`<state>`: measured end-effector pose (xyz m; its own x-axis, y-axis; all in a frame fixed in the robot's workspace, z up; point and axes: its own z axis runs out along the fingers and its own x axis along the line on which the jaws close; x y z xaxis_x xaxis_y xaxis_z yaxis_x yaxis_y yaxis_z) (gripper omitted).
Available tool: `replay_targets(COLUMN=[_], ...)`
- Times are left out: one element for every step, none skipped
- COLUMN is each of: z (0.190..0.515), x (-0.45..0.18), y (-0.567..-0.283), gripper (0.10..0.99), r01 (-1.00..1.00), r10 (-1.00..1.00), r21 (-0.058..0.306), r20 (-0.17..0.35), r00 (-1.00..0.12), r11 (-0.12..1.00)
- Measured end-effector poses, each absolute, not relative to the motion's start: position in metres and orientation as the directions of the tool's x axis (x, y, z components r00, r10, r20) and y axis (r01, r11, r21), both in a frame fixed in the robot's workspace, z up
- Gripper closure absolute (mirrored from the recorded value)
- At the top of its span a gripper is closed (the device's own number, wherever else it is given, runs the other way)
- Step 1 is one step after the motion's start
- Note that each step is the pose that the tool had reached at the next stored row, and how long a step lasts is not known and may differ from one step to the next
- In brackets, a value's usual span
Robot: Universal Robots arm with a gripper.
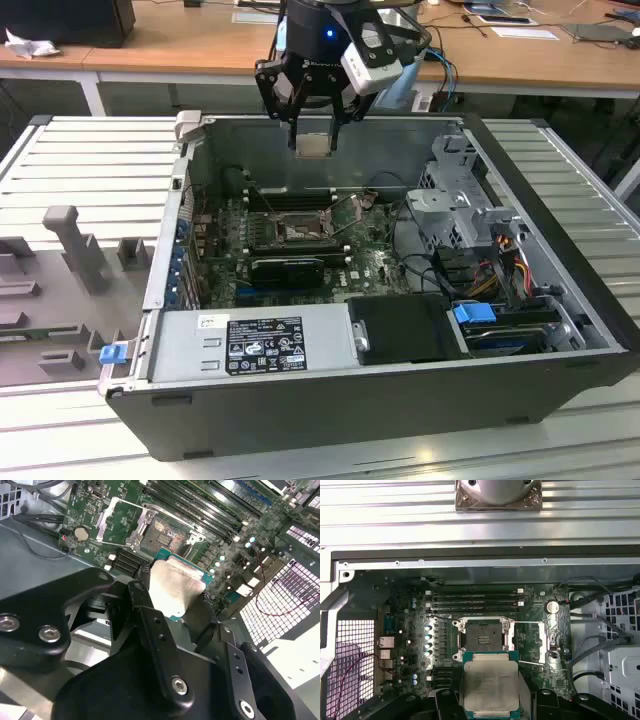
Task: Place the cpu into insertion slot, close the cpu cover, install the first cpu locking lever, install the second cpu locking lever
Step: 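Place the cpu into insertion slot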
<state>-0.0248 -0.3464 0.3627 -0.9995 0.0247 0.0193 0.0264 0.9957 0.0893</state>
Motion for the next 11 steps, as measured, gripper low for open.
replay_targets(z=[0.3627, 0.3626, 0.3626, 0.3626, 0.3626, 0.3625, 0.3624, 0.3617, 0.3600, 0.3583, 0.3567], x=[-0.0247, -0.0248, -0.0248, -0.0248, -0.0248, -0.0248, -0.0248, -0.0247, -0.0248, -0.0248, -0.0248], y=[-0.3464, -0.3464, -0.3464, -0.3464, -0.3464, -0.3464, -0.3464, -0.3464, -0.3464, -0.3464, -0.3464], gripper=[0.557, 0.557, 0.557, 0.557, 0.557, 0.557, 0.557, 0.557, 0.557, 0.557, 0.557], r01=[0.039, 0.059, 0.077, 0.088, 0.098, 0.111, 0.121, 0.126, 0.126, 0.126, 0.141], r10=[0.038, 0.058, 0.075, 0.086, 0.096, 0.110, 0.120, 0.125, 0.125, 0.125, 0.140], r21=[0.089, 0.089, 0.089, 0.089, 0.089, 0.089, 0.089, 0.089, 0.089, 0.089, 0.087], r20=[0.019, 0.019, 0.019, 0.019, 0.019, 0.019, 0.019, 0.019, 0.019, 0.019, 0.019], r00=[-0.999, -0.998, -0.997, -0.996, -0.995, -0.994, -0.993, -0.992, -0.992, -0.992, -0.990], r11=[0.995, 0.994, 0.993, 0.992, 0.991, 0.990, 0.989, 0.988, 0.988, 0.988, 0.986])
